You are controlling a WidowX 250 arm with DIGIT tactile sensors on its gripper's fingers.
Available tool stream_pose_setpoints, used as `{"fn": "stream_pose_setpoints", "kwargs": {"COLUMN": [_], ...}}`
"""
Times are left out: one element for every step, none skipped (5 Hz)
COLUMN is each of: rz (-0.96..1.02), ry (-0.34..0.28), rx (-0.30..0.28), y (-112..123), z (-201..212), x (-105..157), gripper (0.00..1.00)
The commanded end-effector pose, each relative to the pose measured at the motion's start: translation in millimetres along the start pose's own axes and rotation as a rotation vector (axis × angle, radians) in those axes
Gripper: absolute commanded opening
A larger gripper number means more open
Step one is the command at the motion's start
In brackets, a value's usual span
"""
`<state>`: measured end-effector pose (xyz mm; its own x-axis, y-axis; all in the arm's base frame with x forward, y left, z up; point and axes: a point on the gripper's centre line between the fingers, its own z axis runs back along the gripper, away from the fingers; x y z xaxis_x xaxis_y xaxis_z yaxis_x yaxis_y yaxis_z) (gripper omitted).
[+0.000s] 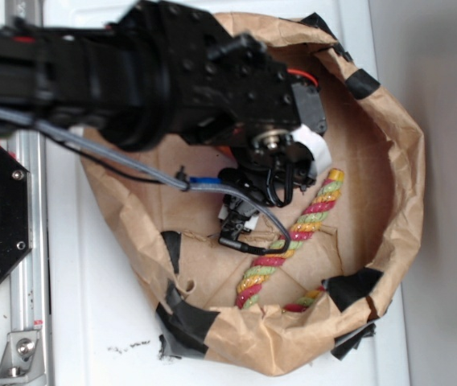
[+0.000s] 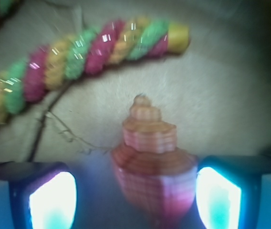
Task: Grab the shell.
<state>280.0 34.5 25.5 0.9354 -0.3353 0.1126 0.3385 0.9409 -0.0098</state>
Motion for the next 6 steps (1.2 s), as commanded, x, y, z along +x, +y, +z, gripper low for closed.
{"fn": "stream_pose_setpoints", "kwargs": {"rz": [0.104,0.191,0.274,0.4,0.529,0.53], "ry": [-0.087,-0.076,-0.081,-0.041,-0.074,-0.119], "rx": [0.086,0.127,0.136,0.165,0.202,0.185], "y": [4,11,9,4,-2,-13], "z": [-2,6,51,100,150,166], "x": [20,18,20,23,15,11], "gripper": [0.0,0.0,0.0,0.0,0.0,0.0]}}
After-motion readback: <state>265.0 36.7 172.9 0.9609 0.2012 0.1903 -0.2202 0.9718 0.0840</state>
